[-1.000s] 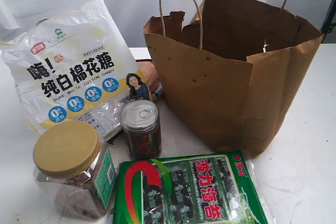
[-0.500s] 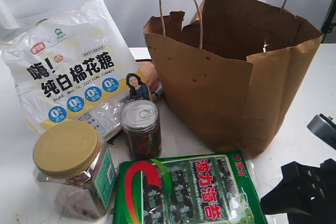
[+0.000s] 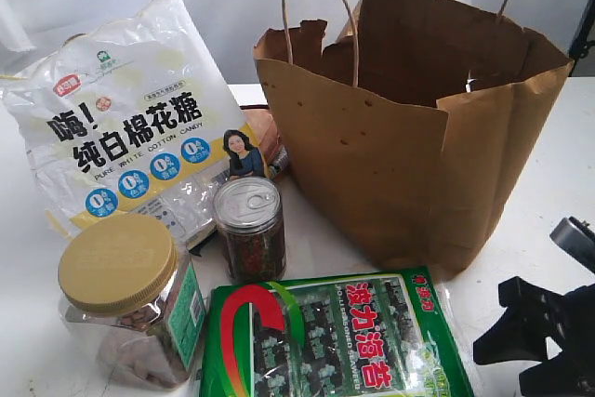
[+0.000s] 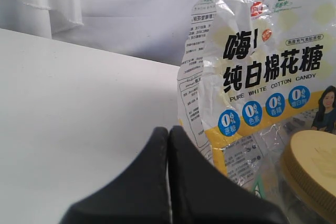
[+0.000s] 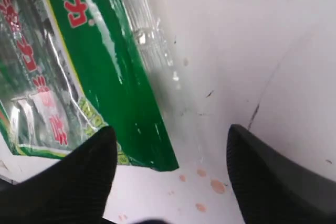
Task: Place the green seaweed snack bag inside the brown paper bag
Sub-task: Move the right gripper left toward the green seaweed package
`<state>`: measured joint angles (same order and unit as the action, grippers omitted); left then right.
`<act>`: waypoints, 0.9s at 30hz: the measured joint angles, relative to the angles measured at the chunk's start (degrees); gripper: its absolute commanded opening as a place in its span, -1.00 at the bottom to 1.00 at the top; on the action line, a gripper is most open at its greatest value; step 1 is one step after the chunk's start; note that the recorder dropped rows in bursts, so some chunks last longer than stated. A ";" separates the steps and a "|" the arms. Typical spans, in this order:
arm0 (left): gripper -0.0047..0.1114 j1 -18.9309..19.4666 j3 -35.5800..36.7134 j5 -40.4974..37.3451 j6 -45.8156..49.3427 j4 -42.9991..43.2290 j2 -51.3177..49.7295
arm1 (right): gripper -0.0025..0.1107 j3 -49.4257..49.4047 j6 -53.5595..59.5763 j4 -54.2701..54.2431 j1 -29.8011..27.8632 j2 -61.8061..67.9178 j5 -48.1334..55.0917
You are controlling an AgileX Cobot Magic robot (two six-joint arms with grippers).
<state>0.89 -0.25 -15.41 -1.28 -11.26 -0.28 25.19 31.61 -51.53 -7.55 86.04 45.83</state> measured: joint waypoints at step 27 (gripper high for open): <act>-0.92 0.00 0.00 0.00 0.00 0.00 0.00 | 0.05 0.10 37.66 -29.74 -4.77 24.39 11.13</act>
<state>0.89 -0.25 -15.41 -1.28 -11.26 -0.28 25.29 69.28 -81.27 -12.32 110.43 56.96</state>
